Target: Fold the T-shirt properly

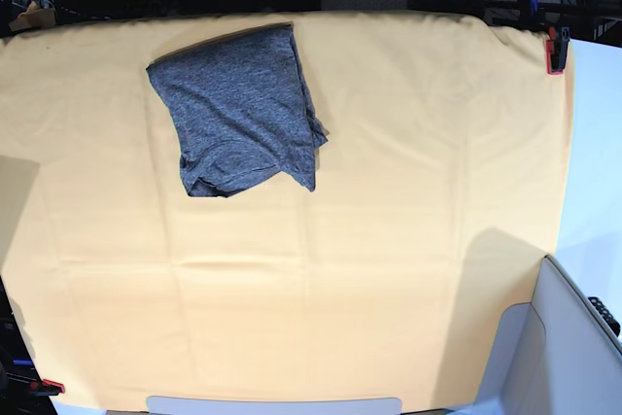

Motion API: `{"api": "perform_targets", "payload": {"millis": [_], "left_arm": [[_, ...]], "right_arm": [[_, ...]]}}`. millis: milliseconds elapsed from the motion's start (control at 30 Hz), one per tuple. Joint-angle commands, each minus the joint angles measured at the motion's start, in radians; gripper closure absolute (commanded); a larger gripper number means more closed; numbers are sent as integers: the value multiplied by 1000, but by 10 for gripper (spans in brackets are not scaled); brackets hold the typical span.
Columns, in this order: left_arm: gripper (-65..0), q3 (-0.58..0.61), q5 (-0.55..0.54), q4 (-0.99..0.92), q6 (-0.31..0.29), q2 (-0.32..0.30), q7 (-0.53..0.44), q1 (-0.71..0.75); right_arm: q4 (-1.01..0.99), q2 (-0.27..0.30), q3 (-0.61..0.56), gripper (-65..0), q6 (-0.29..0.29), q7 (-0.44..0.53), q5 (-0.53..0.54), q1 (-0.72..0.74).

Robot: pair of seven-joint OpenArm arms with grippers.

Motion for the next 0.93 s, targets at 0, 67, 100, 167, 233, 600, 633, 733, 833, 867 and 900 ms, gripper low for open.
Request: {"api": "perform_targets", "payload": {"millis": [0,67,100,167,233,600,633,733,833,867,900], "left_arm": [[-13,86,0,-7,3,-32,-46,2],[-13,229,0,-33,3,-41,-118,-24],[-13,288,0,-64,3,-43,-143,-44],[-13,397,0,-147,3,-38,-169,-92],[-13,509,0,-202,3,-28,-173,-135],[-14,918,0,-244,377,11,-302,-187],[-14,925,0,-254,394,11,-305,-187],[-14,927,-1,-263,397,5,-310,-187],[-14,927,-1,-263,397,9,-311,-187],[-14,927,-1,-263,397,11,-311,-187],[-14,925,-1,-259,397,11,-313,-187]], "right_arm": [[-12,-11,-31,-16,-23,54,-25,15],[-24,-22,-106,-16,-83,151,-85,23],[-24,-25,-143,-16,-115,177,-122,23],[-24,-28,-212,-16,-184,217,-182,23],[-24,-28,-263,-16,-234,243,-206,21],[-26,-22,-284,-16,-337,251,-214,15],[-26,-22,-284,-16,-340,251,-214,15],[-26,-25,-283,-16,-340,252,-211,16],[-24,-27,-281,-16,-340,254,-208,20],[-24,-28,-281,-16,-340,254,-208,20],[-24,-30,-281,-16,-340,254,-206,20]]}}
